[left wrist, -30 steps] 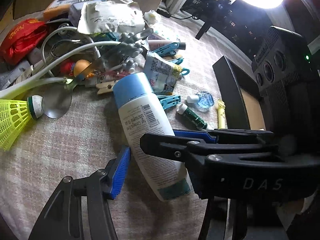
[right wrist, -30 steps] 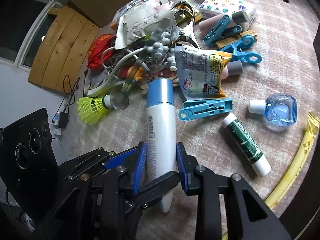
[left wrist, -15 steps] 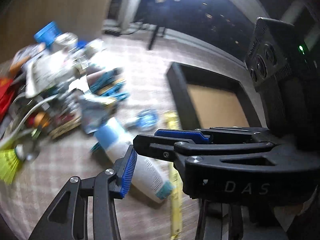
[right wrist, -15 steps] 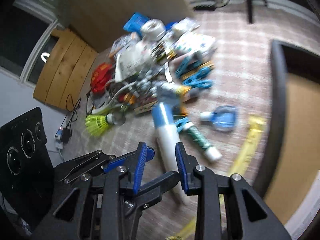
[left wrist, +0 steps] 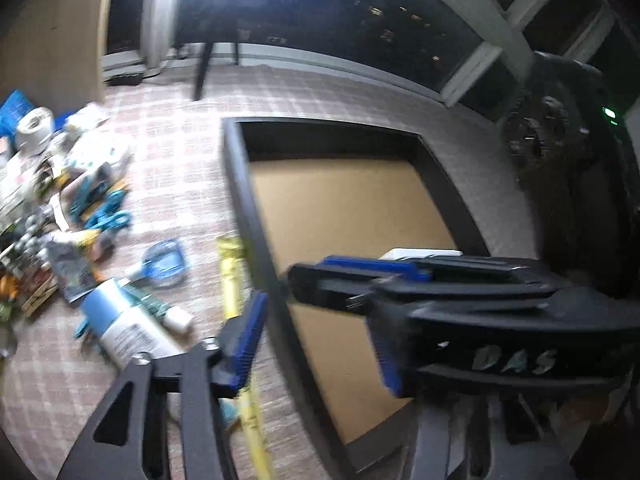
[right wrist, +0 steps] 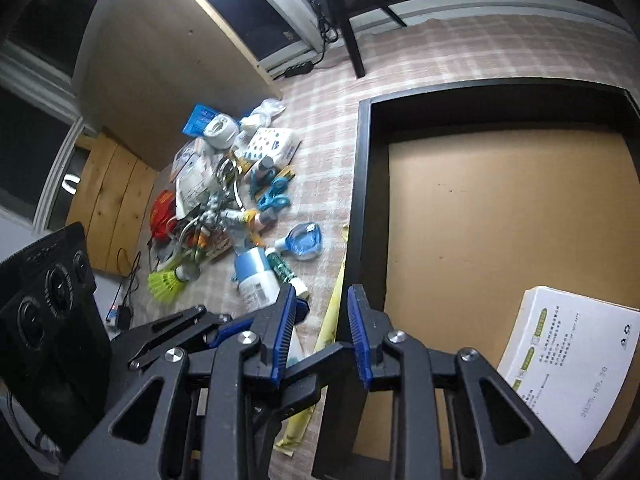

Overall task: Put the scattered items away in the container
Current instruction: 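Carry the white bottle to the tray and release it with the right gripper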

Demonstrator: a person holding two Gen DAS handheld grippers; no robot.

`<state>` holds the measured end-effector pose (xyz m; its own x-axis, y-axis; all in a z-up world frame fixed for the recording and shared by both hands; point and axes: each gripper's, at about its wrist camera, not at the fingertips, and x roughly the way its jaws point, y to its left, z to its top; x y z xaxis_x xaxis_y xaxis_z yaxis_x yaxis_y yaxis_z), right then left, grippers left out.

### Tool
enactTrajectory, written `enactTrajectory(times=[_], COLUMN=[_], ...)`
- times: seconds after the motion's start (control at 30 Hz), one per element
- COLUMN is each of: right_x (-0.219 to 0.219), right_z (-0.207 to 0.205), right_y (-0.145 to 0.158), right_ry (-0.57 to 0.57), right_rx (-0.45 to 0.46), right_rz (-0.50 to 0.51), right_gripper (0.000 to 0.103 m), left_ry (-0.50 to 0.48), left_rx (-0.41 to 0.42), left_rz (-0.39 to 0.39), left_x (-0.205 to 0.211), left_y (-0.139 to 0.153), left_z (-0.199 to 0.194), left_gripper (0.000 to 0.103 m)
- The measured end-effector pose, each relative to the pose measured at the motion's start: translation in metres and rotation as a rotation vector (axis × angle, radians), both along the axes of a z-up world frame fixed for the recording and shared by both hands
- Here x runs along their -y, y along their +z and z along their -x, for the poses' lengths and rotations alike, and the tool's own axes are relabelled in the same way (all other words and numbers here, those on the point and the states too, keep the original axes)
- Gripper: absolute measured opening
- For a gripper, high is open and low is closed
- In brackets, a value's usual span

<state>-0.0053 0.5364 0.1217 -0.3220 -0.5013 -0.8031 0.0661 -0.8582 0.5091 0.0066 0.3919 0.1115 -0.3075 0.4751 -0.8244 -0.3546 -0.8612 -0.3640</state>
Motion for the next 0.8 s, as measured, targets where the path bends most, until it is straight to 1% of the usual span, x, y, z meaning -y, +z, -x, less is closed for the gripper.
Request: enactTrajectory(times=[0.03, 0.1, 0.17, 0.23, 0.33, 0.4, 0.43, 0.47, 0.6, 0.8], right_x=[0.002, 0.013, 0.027, 0.038, 0.059, 0.072, 0.079, 0.086, 0.104, 0.118], right_z=[-0.001, -0.001, 0.000, 0.003, 0.011, 0.014, 0.015, 0.016, 0.019, 0.026], right_y=[0.002, 0.004, 0.001, -0.005, -0.016, -0.023, -0.026, -0.030, -0.044, -0.066], right_ry=[0.009, 0.043, 0.083, 0.121, 0.172, 0.206, 0.225, 0.243, 0.283, 0.298], right_rx=[-0.013, -0.048, -0.057, -0.045, -0.021, -0.004, 0.005, 0.012, 0.051, 0.117], right_rz=[-0.015, -0.086, -0.126, -0.120, -0.122, -0.121, -0.121, -0.126, -0.137, -0.133], right_gripper=[0.028, 0.028, 0.028, 0.028, 0.029, 0.033, 0.038, 0.040, 0.041, 0.041], left_ry=[0.025, 0.088, 0.134, 0.175, 0.222, 0.239, 0.246, 0.251, 0.255, 0.247], left_rx=[0.005, 0.027, 0.040, 0.064, 0.104, 0.119, 0.125, 0.129, 0.136, 0.151], left_rz=[0.013, 0.030, 0.041, 0.050, 0.037, 0.029, 0.025, 0.021, 0.019, 0.001], left_x=[0.009, 0.031, 0.055, 0.076, 0.098, 0.104, 0.106, 0.106, 0.101, 0.093], left_y=[-0.002, -0.010, -0.018, -0.028, -0.041, -0.048, -0.051, -0.054, -0.062, -0.074], left_z=[-0.001, -0.002, -0.005, -0.007, -0.011, -0.012, -0.013, -0.013, -0.012, -0.011], left_gripper=[0.053, 0.053, 0.053, 0.053, 0.055, 0.058, 0.058, 0.058, 0.058, 0.058])
